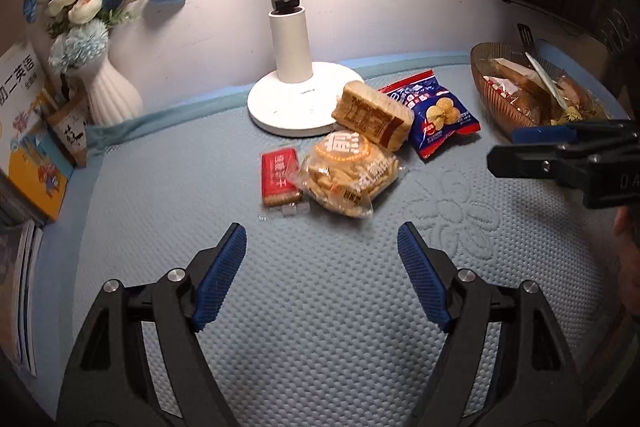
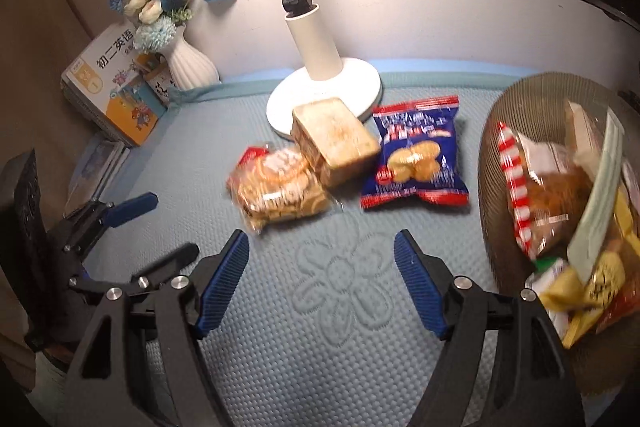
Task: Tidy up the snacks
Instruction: 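Move both tools back over the remaining snacks, then grasp the wrapped toast slice with the right tool while the left tool grasps the round biscuit bag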
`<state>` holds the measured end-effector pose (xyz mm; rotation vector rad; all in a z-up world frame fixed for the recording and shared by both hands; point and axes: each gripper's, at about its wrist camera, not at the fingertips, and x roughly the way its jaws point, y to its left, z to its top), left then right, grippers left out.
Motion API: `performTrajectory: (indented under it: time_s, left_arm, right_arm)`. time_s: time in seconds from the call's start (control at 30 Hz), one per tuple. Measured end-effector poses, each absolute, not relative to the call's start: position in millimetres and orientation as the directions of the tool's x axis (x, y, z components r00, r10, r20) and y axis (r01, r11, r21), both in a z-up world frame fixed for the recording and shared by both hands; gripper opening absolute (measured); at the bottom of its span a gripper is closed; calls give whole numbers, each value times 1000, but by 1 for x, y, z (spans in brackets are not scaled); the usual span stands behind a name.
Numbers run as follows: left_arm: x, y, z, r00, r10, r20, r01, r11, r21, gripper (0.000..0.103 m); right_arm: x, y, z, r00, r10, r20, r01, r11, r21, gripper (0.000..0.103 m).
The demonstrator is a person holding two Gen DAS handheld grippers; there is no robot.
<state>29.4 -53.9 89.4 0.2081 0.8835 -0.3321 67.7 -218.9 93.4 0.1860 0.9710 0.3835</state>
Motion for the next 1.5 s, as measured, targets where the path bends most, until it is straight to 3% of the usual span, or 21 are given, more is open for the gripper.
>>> performTrajectory:
  time_s: [0.17,0.37,0.7,0.93,1.1,1.17,1.2,1.33,1.5]
  left_arm:
    - [73,-64,79,481,-377,-792,529,845,-80,85]
    - [108,-82,47,405,-384,-829,593,801,-81,85]
    - [118,-85,35,412,-423,-807,623,777,-89,88]
    - [122,-88,30,382,-435,-816,632,767,-113,89]
    - [105,-92,31,338,-448,-828,685,720,-110,92]
    - [105,-98,29,372,-393,-841,668,743,-51,88]
    - [107,-102,27,387,-358,-850,660,751,-15,78]
    - [102,-105,30,405,-341,-848,659,752,13,67]
    - [82,-92,52,429,-386,-817,627,778,-38,64]
  right_arm:
    - [132,-210,89,481,428,-765,-245,904,352,79]
    - [171,-187,66,451,397,-800,-303,911,281,79]
    - [191,-176,30,423,383,-821,-348,905,242,81]
    - [175,-175,33,483,336,-809,-372,915,158,58]
    - [171,-184,38,482,358,-800,-343,917,204,54]
    - [165,-184,43,498,347,-795,-329,924,197,54]
    - [162,-182,45,506,345,-790,-325,925,196,54]
    - [146,-185,62,534,350,-770,-312,928,206,54]
    - [113,-195,89,559,390,-732,-326,915,238,54]
